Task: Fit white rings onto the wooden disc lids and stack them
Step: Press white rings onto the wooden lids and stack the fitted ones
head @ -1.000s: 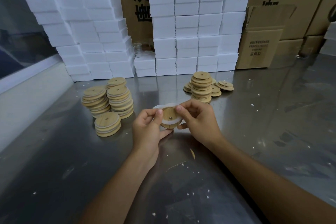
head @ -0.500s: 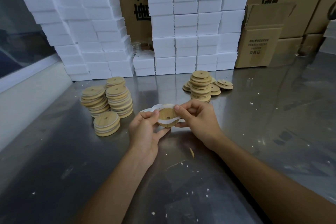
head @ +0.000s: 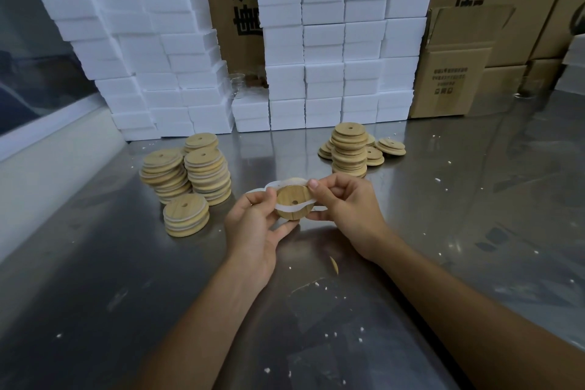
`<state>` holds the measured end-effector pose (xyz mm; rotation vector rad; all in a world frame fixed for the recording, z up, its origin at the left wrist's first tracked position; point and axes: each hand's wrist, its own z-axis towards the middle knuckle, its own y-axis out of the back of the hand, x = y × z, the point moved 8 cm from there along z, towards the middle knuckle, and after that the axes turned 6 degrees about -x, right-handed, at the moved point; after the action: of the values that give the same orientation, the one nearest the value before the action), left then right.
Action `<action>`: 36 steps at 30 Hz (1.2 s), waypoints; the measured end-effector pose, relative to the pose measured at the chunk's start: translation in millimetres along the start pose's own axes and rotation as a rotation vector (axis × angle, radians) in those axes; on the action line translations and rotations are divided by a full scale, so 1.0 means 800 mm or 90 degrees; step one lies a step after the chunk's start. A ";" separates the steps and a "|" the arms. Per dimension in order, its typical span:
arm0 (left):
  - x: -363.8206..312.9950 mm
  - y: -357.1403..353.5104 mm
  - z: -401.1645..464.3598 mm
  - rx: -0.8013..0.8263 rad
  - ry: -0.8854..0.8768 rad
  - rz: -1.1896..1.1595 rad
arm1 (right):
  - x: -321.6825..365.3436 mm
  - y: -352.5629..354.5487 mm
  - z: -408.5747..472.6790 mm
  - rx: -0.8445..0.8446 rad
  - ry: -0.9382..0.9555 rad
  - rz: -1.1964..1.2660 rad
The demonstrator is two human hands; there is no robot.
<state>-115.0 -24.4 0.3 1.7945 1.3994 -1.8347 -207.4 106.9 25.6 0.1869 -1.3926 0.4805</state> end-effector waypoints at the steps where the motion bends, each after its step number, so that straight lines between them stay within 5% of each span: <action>1: 0.000 0.000 0.000 -0.001 -0.003 -0.001 | 0.001 0.000 0.000 -0.001 0.000 0.001; 28: -0.005 -0.007 0.000 0.071 -0.010 -0.001 | 0.002 -0.003 -0.001 0.036 -0.003 0.038; 36: -0.030 0.002 -0.002 0.029 -0.225 0.231 | 0.002 -0.006 0.000 0.043 0.055 -0.056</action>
<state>-107.1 -34.8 20.6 1.5218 0.8489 -1.8752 -205.0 103.2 27.6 0.2772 -1.2791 0.4578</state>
